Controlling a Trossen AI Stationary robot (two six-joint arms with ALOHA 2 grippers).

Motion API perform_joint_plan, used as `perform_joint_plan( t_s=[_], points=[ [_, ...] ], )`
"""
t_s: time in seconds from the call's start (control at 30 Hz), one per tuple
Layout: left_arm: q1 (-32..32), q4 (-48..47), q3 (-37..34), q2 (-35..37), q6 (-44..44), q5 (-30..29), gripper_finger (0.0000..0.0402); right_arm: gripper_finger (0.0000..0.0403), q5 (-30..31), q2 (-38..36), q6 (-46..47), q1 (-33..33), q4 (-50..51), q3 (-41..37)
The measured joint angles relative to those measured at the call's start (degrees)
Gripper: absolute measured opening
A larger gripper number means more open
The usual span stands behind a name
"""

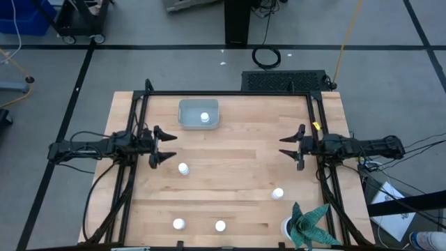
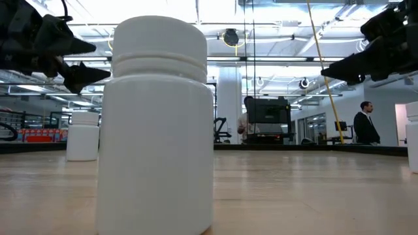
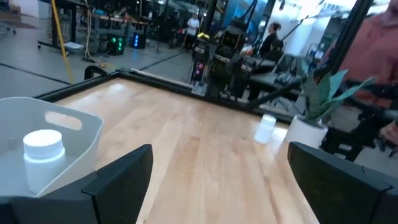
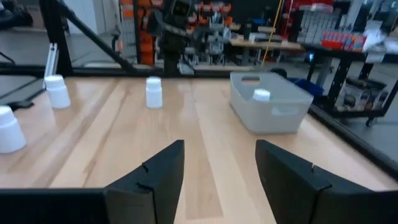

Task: Pick and place pill bottles into a basket
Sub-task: Put the white medicine bottle into the gray bin

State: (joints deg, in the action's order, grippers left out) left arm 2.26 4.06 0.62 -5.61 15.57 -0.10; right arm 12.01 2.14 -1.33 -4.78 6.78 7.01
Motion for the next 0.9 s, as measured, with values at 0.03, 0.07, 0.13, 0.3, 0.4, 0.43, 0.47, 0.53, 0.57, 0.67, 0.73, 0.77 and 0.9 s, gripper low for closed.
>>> perform_joint_plan(
  t_s=[0.03,0.07,0.13,0.3,0.4,0.43,0.47,0.53,0.57,0.67,0.73,0.77,0.9],
  points=[
    [0.0,0.4,0.0,0.0,0.4,0.0,0.0377,0.0192,0.0,-0.9,-0.3,0.0,-0.2,-0.2],
    [0.0,0.7,0.0,0.0,0.7,0.0,0.0377,0.0192,-0.1,-1.6,-0.6,0.0,-0.4,-0.5],
    [0.0,1.7,0.0,0.0,1.2,0.0,0.0376,0.0192,0.2,-2.1,-0.8,0.0,-0.5,-1.2],
    [0.0,2.6,0.0,0.0,1.8,-1.2,0.0377,0.0192,1.6,-1.2,1.4,0.3,-2.7,-2.8],
    [0.0,2.5,0.0,0.0,2.6,-1.8,0.0377,0.0192,1.4,-1.1,3.9,0.2,-4.3,-3.3],
    [0.0,2.4,0.0,0.0,2.7,-1.7,0.0376,0.0192,1.3,-1.1,4.0,0.2,-4.9,-3.3],
    [0.0,2.2,0.0,0.0,2.9,-1.1,0.0377,0.0192,1.3,-1.1,4.0,0.2,-5.5,-3.3],
    [0.0,2.2,0.0,0.0,3.9,-0.9,0.0376,0.0192,1.3,-1.1,3.6,0.2,-7.8,-3.4],
    [0.0,2.2,0.0,0.0,5.6,-1.4,0.0376,0.0192,1.3,-1.1,3.6,0.2,-8.8,-3.5],
    [0.0,1.6,0.0,0.0,8.2,-2.0,0.0376,0.0192,1.5,-1.1,3.7,0.2,-12.6,-3.5],
    [0.0,1.4,0.0,0.0,10.0,-2.0,0.0377,0.0192,1.5,-1.1,3.7,0.2,-15.4,-3.5],
    [0.0,1.5,0.0,0.0,10.9,-2.0,0.0376,0.0192,1.5,-1.1,3.7,0.2,-16.2,-3.5],
    [0.0,1.2,0.0,0.0,12.5,-5.3,0.0376,0.0192,1.5,-1.1,3.7,0.2,-16.5,-3.5]
  ],
)
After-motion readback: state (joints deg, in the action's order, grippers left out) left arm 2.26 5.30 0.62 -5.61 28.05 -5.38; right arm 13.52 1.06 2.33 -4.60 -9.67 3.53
